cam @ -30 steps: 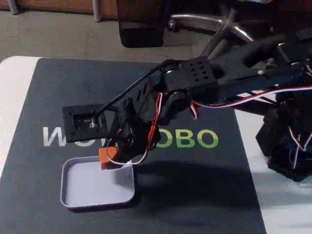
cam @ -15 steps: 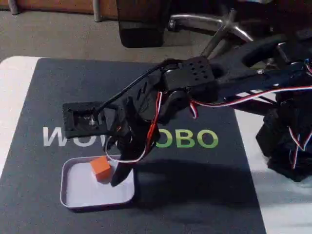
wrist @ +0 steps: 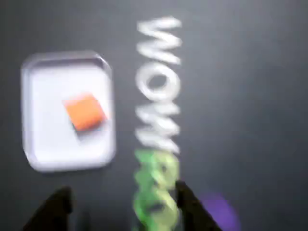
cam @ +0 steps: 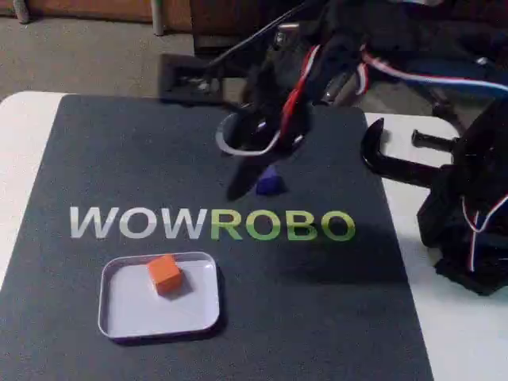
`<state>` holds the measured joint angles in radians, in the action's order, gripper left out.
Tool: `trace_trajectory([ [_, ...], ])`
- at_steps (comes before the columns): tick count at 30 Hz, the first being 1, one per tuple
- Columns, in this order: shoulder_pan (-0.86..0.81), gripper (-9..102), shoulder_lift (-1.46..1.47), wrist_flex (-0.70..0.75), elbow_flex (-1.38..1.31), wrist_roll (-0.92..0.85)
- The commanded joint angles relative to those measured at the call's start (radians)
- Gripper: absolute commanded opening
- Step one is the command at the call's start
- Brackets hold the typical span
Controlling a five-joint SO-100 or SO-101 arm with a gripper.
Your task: Move blocks one by one until all three blocks are in the tray.
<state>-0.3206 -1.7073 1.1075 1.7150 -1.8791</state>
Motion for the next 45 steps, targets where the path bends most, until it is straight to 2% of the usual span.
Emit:
trace_trajectory([
  [1,-0.091,22,-0.164,0.023,0.092,-0.15],
  [8,-0.221,22,-0.245,0.006,0.213,-0.314],
  [12,-0.236,21,-0.196,-0.034,0.221,-0.368],
  [17,-0.256,21,-0.091,-0.152,0.222,-0.397],
  [21,-0.295,21,-0.041,-0.175,0.222,-0.457],
  [31,-0.342,21,-0.103,-0.252,0.387,-0.589],
  [45,-0.265,21,-0.138,-0.353,0.525,-0.577],
])
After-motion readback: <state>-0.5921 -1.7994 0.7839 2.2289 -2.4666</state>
